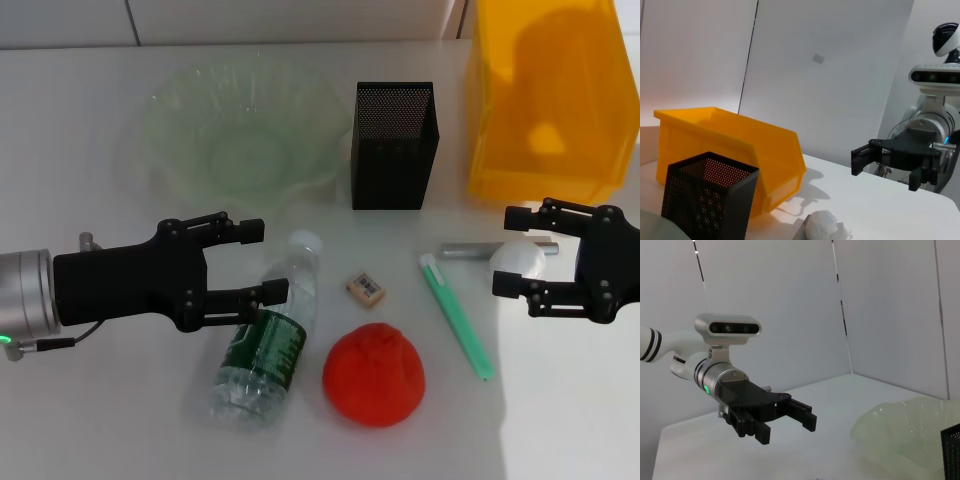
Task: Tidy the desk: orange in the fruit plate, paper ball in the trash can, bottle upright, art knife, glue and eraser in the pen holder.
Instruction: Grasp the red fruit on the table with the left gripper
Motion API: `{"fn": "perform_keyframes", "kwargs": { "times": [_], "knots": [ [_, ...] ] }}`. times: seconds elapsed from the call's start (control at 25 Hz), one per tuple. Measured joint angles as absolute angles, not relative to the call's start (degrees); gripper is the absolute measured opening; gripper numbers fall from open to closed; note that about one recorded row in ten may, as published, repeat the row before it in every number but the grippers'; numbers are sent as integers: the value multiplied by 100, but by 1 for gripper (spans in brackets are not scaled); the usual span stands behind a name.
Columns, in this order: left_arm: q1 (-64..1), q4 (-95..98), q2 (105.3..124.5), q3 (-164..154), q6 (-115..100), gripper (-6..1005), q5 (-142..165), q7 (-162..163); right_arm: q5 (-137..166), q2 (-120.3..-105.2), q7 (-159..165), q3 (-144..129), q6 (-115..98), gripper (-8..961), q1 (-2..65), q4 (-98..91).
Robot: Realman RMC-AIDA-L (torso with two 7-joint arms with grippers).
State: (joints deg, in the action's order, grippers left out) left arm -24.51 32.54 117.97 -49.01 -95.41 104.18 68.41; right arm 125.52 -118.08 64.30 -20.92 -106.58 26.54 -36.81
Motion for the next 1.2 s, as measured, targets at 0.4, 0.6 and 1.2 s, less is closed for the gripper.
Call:
{"fn": "perform_keyframes", "kwargs": {
  "times": [0.4,0.6,1.2],
  "knots": [
    [-2452,3286,11744,-4904,-9526,813,10424,6834,12526,-11891,6433,-2028,-10637,815,2654,-3699],
    [-2443,3330,11767,-4915,-9546,813,10424,6775,12203,-11895,6616,-2003,-10634,814,2548,-3796],
    [-3079,2729,11908,-5798,-9598,812,10379,6654,10948,-11909,6864,-2008,-10553,814,2161,-3981]
  ]
}}
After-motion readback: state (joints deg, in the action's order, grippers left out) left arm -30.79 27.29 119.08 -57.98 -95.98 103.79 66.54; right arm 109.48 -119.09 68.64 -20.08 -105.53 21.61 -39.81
